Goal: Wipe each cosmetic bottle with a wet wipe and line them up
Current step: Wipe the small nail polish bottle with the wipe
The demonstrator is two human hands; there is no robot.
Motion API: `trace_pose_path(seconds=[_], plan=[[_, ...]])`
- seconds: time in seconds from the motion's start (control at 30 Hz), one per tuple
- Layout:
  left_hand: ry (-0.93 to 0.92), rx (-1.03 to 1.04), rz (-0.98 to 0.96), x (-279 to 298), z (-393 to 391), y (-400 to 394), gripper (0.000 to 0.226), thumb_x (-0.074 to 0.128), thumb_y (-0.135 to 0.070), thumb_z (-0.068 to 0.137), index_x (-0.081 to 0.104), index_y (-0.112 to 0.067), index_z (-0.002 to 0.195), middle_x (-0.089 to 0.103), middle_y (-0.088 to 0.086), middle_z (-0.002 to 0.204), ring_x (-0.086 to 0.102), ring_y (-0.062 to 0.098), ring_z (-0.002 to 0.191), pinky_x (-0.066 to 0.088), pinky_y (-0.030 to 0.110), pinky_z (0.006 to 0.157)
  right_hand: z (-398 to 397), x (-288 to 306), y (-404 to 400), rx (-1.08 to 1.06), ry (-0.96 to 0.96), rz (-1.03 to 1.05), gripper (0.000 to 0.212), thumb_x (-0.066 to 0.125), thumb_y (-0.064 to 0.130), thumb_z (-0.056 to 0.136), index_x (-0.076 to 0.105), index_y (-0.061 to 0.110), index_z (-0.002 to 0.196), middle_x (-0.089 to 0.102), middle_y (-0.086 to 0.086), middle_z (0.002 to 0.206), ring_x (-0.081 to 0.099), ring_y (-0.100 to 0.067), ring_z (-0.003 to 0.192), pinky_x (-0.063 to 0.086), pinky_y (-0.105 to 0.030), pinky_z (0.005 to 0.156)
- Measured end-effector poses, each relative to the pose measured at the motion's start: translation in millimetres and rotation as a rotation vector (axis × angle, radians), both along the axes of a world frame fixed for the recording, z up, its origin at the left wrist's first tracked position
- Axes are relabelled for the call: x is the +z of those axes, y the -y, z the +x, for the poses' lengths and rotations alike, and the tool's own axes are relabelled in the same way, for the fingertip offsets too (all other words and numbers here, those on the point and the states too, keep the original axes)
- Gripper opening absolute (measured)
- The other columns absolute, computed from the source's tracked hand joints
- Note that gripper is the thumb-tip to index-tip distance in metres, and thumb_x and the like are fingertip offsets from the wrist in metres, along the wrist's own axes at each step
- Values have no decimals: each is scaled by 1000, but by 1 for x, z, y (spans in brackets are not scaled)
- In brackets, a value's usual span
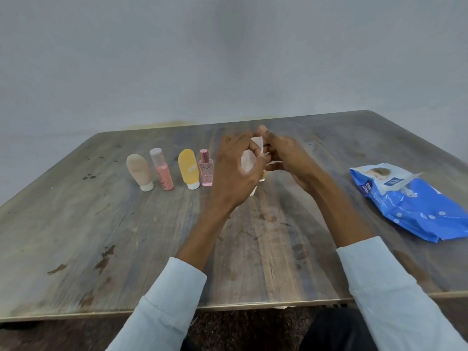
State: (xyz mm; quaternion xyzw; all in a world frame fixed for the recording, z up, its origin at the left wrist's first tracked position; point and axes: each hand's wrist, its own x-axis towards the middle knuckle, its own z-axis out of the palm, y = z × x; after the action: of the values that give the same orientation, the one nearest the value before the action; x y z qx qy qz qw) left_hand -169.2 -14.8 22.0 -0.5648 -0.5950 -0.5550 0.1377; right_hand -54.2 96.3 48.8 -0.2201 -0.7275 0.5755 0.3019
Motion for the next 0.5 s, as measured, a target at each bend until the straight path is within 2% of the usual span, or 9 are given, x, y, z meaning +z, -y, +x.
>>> trace_pose_path(seconds=[0.07, 0.13, 0.23, 0.3, 0.37, 0.5], plan=[[-86, -21, -19, -3, 1, -2, 10, 74, -13, 92, 65, -14, 88, 72, -9, 108, 55, 8, 105, 45, 34, 94, 1, -1, 0, 66, 9, -34, 51, 57, 68, 101, 81, 24, 111, 68, -9, 100, 65, -18, 88, 60, -31, 83], [-114, -59, -46, -5, 4, -3, 10, 74, -13, 94, 65, -13, 91, 68, -7, 102, 59, 17, 103, 47, 36, 95, 3, -1, 0, 74, -23, -90, 42, 63, 59, 102, 80, 20, 100, 65, -9, 96, 63, -21, 89, 58, -29, 79], [-88, -70, -69, -6, 5, -4, 9, 74, -13, 97, 65, -11, 95, 68, -3, 111, 62, 13, 110, 50, 34, 98, 6, -2, -3, 67, -58, -183, 33, 66, 46, 103, 78, 16, 106, 75, -5, 95, 72, -15, 84, 60, -29, 79], [-72, -45, -47, -6, 4, -4, 7, 73, -13, 98, 66, -10, 98, 68, -2, 120, 63, 12, 115, 52, 33, 98, 8, -3, -7, 78, -21, -232, 40, 67, 49, 102, 77, 13, 115, 79, -11, 107, 75, -20, 91, 62, -35, 83], [-48, 17, 15, -5, 5, -4, 6, 70, -13, 100, 66, -9, 103, 68, -2, 120, 65, 13, 110, 54, 35, 91, 9, -4, -8, 70, 70, -235, 56, 68, 61, 97, 76, 11, 121, 79, -16, 116, 76, -29, 100, 63, -39, 88], [14, 166, 149, -3, 5, -2, 6, 67, -8, 102, 65, -6, 107, 67, 0, 109, 66, 16, 98, 55, 36, 84, 11, 0, -1, 121, 165, -252, 75, 59, 74, 94, 75, 8, 124, 81, -14, 109, 80, -26, 97, 65, -39, 89]])
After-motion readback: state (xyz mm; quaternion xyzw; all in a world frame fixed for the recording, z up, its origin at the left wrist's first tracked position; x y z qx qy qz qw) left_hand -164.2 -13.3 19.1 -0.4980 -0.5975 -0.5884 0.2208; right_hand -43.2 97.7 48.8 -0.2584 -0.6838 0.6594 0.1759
